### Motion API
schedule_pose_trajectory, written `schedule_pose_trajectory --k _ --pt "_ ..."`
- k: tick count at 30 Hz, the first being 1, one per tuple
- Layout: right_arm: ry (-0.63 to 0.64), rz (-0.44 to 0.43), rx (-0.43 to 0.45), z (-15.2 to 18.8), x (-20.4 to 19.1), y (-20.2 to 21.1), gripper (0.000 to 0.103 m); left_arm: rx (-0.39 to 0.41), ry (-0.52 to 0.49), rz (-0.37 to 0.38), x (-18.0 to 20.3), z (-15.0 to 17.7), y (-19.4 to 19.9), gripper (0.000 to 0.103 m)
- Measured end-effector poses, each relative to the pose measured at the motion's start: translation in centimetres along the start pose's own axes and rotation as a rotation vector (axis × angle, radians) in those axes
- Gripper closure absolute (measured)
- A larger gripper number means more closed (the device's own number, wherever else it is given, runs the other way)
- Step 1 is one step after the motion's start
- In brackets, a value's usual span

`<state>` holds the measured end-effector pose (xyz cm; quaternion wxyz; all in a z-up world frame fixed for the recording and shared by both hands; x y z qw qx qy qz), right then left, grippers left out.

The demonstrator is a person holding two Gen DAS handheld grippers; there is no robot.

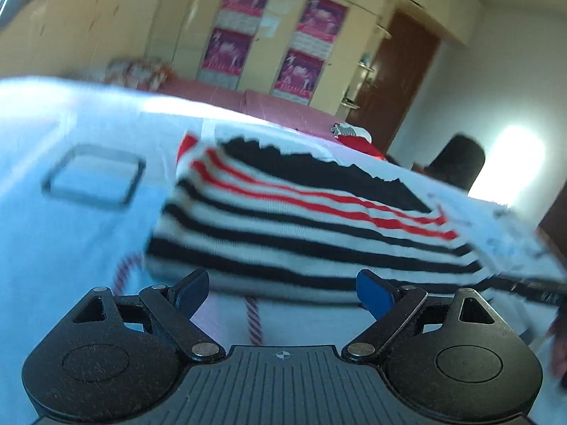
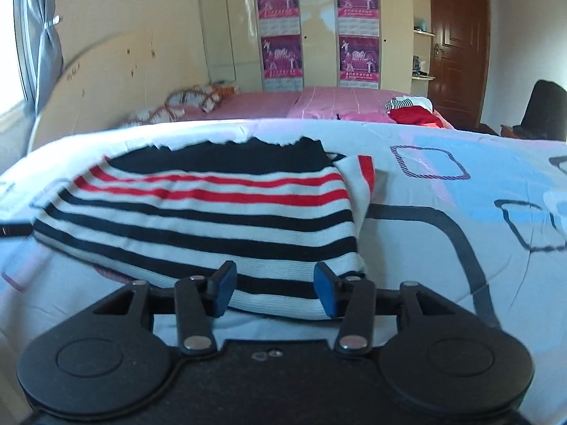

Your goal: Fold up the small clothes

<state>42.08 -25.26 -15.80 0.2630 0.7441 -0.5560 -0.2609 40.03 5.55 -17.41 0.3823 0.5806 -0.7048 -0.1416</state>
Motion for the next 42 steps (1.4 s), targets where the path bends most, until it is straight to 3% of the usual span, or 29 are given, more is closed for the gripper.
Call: schedule_pose_trajectory --k 1,2,3,8,17,19,24,26,30,34,38,42 --pt "-0.011 -0.018 0.008 -0.1 -0.4 0.3 0.067 -0.009 0.056 0.026 -0.5 0.7 -0.3 0.014" --pt "-0.021 -0.039 0.015 -0.2 -0.9 0.5 0.082 -0.022 0.113 0.043 -1.1 1.2 -0.7 0.014" --pt "-0.026 -0.05 0.016 -0.4 -1.5 0.6 0.086 -0.033 0.183 0.056 -1.8 1.8 -1.3 0.014" --pt "-0.001 -0.097 0.006 -1.1 -4.4 -0.3 0.084 0.075 0.415 0.132 -4.5 1.6 -2.4 0.014" --pt "-0.04 -0.146 -0.01 -3.4 -6.4 -4.4 0.084 0.208 0.558 0.149 -5.6 -1.6 -5.8 0.014" --pt "-0.053 -0.147 -0.014 -3.9 -6.5 -5.8 0.085 0.225 0.591 0.119 -5.9 -1.9 -6.4 0.023" --pt "-0.031 -0.166 -0.018 -5.0 -7.9 -8.5 0.087 0.243 0.712 0.061 -8.1 -1.3 -7.1 0.073" --pt "-0.013 -0.177 -0.017 -5.3 -8.7 -9.2 0.088 0.241 0.756 0.09 -9.0 -1.1 -7.3 0.078" --pt "0.045 -0.173 -0.038 -4.9 -10.1 -10.7 0.09 0.221 0.741 0.115 -9.3 -1.5 -8.1 0.083" --pt "0.219 -0.081 -0.008 -3.8 -11.5 -11.5 0.093 0.222 0.677 0.137 -8.9 -2.8 -7.9 0.086" --pt "0.328 -0.018 0.026 -3.1 -12.5 -11.5 0.093 0.272 0.453 0.176 -5.0 -6.9 -6.1 0.087" --pt "0.261 -0.032 0.035 -3.1 -12.0 -11.4 0.092 0.276 0.22 0.257 1.8 -11.7 -5.6 0.089"
Point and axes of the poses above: each gripper's, at about its wrist camera, not at the fingertips, and y roughly against the way its jaws point, x to its right, z to its underside, the point moved 6 cm from there along -y, roughly the way its jaws point, and after that the axes turned 6 degrees about -x, right-handed, at the moved point
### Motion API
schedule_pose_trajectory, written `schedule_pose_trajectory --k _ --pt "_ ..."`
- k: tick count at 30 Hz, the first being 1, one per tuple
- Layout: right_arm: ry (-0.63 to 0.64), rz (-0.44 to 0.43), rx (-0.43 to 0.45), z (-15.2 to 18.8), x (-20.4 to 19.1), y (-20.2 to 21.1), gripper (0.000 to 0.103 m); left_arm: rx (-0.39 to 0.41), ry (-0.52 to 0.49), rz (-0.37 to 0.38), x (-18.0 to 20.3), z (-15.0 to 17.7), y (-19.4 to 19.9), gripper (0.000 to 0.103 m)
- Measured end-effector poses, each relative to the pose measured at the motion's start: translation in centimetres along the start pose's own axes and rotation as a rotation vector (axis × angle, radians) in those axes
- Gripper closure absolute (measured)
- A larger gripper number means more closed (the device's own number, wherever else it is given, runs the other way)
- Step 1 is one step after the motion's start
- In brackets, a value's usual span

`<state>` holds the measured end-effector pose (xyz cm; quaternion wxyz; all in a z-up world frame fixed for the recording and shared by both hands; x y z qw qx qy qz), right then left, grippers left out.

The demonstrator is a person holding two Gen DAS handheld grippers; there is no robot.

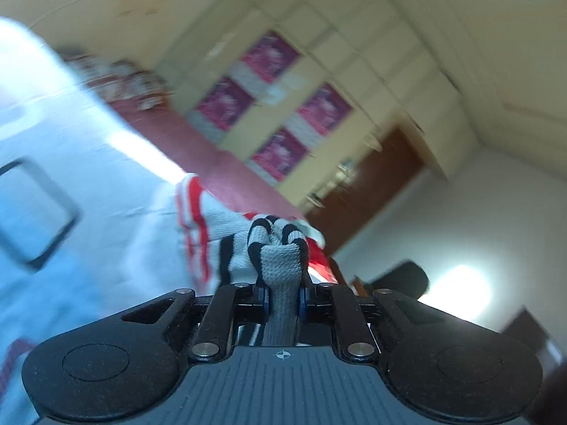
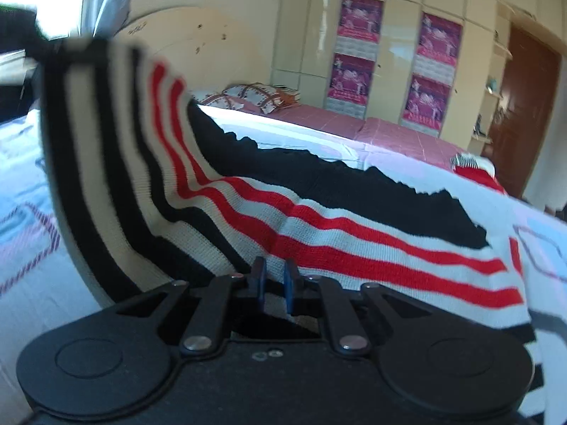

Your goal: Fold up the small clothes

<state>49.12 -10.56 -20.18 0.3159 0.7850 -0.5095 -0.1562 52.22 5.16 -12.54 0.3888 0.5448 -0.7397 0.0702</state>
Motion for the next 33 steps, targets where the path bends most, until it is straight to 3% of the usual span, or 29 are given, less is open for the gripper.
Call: schedule_pose_trajectory --k 3,5,8,10,12,13,15,17,19,20,22,24,26,28,30,31,33 --pt "-0.228 -0.078 0.001 0.0 3.0 1.7 0.085 -0.054 -0.111 0.094 5.0 -0.2 -3.0 0.089" --pt "-0.425 -0.063 0.039 1.4 6.7 4.1 0.083 -0.103 -0.155 0.158 7.6 0.8 -5.5 0.089" --pt "-0.613 -0.018 0.097 4.3 11.8 8.0 0.071 -0.226 -0.192 0.236 10.7 3.5 -9.5 0.089" --pt "-0.748 -0.014 0.125 6.3 14.9 10.2 0.051 -0.36 -0.212 0.262 12.1 6.9 -12.8 0.089" --pt "-0.883 -0.022 0.181 7.9 17.7 12.0 0.012 -0.514 -0.327 0.19 12.8 10.9 -15.7 0.089" --pt "-0.934 -0.028 0.207 8.5 18.7 12.9 0.011 -0.524 -0.387 0.155 13.2 11.6 -15.7 0.088" --pt "-0.987 -0.082 0.231 9.0 20.1 14.1 0.016 -0.438 -0.436 0.168 13.7 10.6 -13.4 0.087" --pt "-1.002 -0.148 0.249 8.8 20.2 14.6 0.017 -0.374 -0.388 0.187 12.9 8.1 -10.7 0.085" --pt "-1.007 -0.226 0.243 8.3 19.6 14.5 0.016 -0.259 -0.332 0.182 11.3 5.8 -6.9 0.067" --pt "-1.012 -0.276 0.226 8.0 19.1 14.0 0.015 -0.201 -0.313 0.135 10.0 4.5 -5.8 0.048" --pt "-1.021 -0.363 0.179 7.1 17.9 12.5 0.014 -0.113 -0.245 0.079 7.3 3.2 -3.4 0.043" --pt "-1.027 -0.415 0.127 6.4 17.1 11.1 0.011 -0.152 -0.181 0.01 4.3 2.1 -3.8 0.043" --pt "-1.04 -0.449 0.055 5.8 16.1 9.3 0.015 -0.238 -0.18 -0.064 2.1 2.3 -5.2 0.043" --pt "-1.043 -0.436 0.02 5.2 15.3 7.9 0.033 -0.279 -0.134 -0.086 0.7 2.7 -6.1 0.043" --pt "-0.984 -0.352 -0.031 4.3 14.6 7.0 0.076 -0.278 -0.069 -0.076 0.3 3.2 -7.2 0.043" --pt "-0.926 -0.31 -0.045 3.9 14.0 7.1 0.083 -0.279 -0.063 -0.084 0.4 3.5 -7.8 0.043" --pt "-0.796 -0.219 0.011 2.4 13.6 8.7 0.086 -0.271 -0.073 -0.084 0.9 4.0 -8.1 0.043"
Point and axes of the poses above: each gripper's, at about its wrist camera, not at the fingertips, and y roughly against the way its jaws point, x to its right, z to its underside, the point moved 6 cm from there along -y, roughly the way its jaws point, and after that the axes turned 6 degrees about -x, right-handed, at the moved point
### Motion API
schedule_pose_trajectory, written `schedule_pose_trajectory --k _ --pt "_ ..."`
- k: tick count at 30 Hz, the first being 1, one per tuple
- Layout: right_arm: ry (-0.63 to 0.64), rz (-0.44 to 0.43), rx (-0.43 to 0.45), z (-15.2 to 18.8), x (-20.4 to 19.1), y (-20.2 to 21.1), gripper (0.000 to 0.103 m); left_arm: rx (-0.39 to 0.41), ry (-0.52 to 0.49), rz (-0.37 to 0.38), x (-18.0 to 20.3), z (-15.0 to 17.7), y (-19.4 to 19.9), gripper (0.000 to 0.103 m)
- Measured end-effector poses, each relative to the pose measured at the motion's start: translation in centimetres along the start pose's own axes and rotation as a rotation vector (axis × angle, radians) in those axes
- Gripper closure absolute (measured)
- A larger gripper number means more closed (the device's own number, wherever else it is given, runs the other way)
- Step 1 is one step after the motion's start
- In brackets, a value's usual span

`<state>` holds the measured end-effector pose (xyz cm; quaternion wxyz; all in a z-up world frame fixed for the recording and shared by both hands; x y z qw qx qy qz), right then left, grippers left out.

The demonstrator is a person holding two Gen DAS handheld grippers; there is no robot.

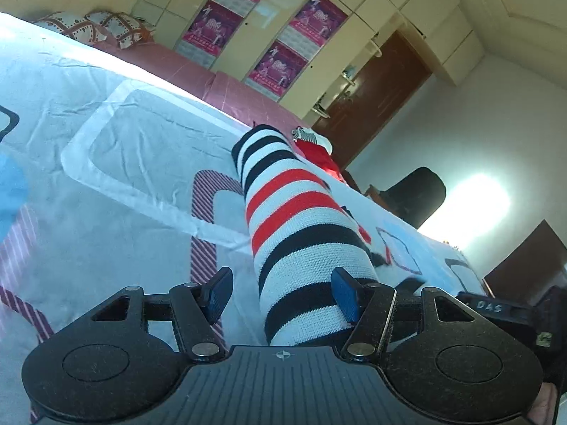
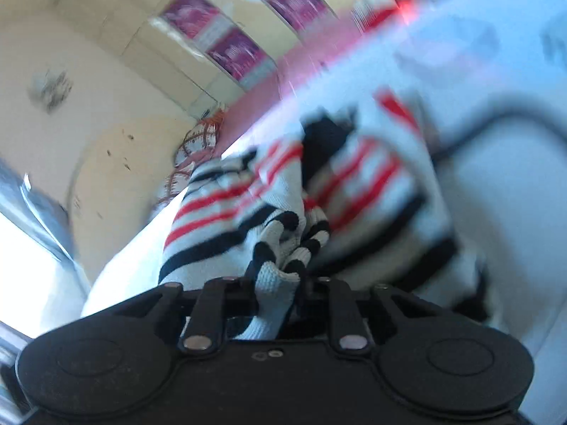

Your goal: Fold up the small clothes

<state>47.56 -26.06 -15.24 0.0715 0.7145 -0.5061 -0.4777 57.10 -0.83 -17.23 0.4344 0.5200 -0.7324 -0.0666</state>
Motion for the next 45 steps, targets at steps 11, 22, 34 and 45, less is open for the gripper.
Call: schedule_pose_trajectory --k 11,22,34,45 --pt "-0.027 0.089 0.085 3.0 6.7 5.2 0.085 -0.111 -0.189 -0.065 5.9 5.9 -1.8 0.043" --pt "0.01 0.059 0.125 1.8 4.7 5.4 0.085 -0.083 -0.156 -0.063 4.2 5.4 -0.9 0.042" --pt "-0.095 0.061 0.073 2.1 7.5 4.9 0.086 -0.102 -0.192 -0.105 3.7 3.3 -1.2 0.036" --pt "-0.077 0.091 0.082 1.8 7.8 6.1 0.066 -0.088 -0.21 -0.105 4.1 4.2 0.5 0.036"
Point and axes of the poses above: each gripper's, at about its wrist camera, not at the fingertips, and y roughly against the way its jaws point, x to its right, z to its underside, the point moved 6 cm from there along -y, roughly the way its jaws point, and after that the axes turned 6 degrees about -x, right-handed, at the moved point
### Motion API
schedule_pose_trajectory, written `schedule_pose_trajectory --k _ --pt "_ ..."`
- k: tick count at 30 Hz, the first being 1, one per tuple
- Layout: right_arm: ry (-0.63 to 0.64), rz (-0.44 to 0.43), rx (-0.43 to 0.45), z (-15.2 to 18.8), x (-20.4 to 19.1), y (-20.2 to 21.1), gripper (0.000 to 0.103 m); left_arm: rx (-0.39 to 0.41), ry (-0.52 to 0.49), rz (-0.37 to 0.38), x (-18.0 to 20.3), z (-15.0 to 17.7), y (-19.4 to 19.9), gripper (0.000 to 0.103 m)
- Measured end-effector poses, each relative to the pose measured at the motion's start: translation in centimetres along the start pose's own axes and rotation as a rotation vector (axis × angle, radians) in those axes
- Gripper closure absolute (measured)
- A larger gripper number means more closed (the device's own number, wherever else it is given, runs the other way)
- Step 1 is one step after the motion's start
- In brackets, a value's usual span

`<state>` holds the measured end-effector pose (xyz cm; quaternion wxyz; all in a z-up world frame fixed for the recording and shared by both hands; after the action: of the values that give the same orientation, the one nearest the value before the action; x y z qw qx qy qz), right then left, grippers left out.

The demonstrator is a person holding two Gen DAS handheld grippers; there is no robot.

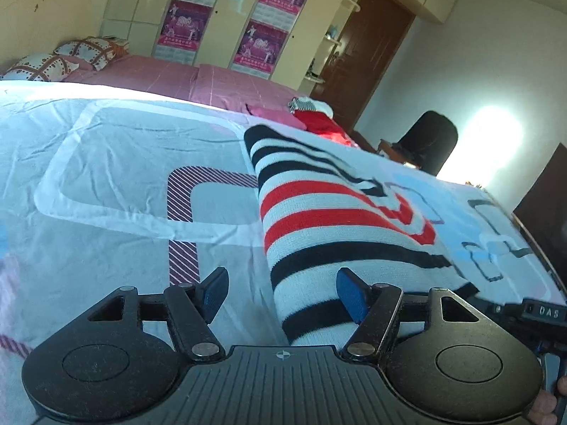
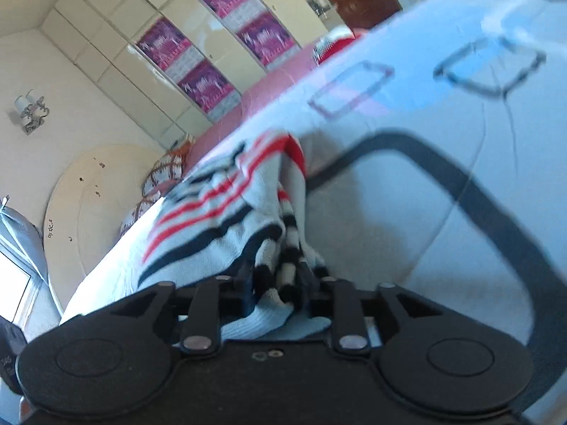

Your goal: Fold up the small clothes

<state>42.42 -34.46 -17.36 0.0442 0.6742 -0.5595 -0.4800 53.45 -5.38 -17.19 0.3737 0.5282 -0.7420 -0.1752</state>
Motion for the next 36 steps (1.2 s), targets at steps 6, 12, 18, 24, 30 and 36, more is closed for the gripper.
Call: schedule_pose_trajectory --k 6,12,18,24,30,36 --pt "0.043 -0.011 -0.05 0.3 -0.4 0.6 0.065 -0.052 0.0 0.036 -0.3 3.0 1.6 0.036" --pt "0.097 0.096 -0.111 1.5 0.0 -1.2 0.086 -0.076 -0.029 -0.006 -0.3 4.7 0.7 0.036" --pt "0.127 0.094 -0.125 1.5 -0.2 -1.3 0.08 -0.061 -0.052 -0.033 0.1 4.9 1.1 0.036" --pt "0.146 0.056 -0.059 -0.2 -1.1 0.3 0.05 0.032 -0.063 -0.015 1.0 2.6 3.6 0.036" --pt "0.194 -0.018 -0.017 -4.1 -2.3 -1.4 0.05 0.066 -0.089 0.018 1.3 -2.8 2.3 0.036" --pt "0.19 -0.063 -0.058 -7.2 -1.8 -5.9 0.05 -0.028 -0.062 0.033 0.1 -5.5 -3.3 0.036"
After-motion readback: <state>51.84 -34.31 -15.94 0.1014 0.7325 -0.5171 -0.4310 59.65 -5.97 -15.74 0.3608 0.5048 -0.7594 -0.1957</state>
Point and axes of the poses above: each gripper's, at about its wrist camera, not at the fingertips, and y roughly against the way its jaws point, x to its right, z to its underside, the point moved 6 cm from there along -y, roughly the way its jaws point, and after that the axes turned 6 degrees about -x, right-handed, at the moved point
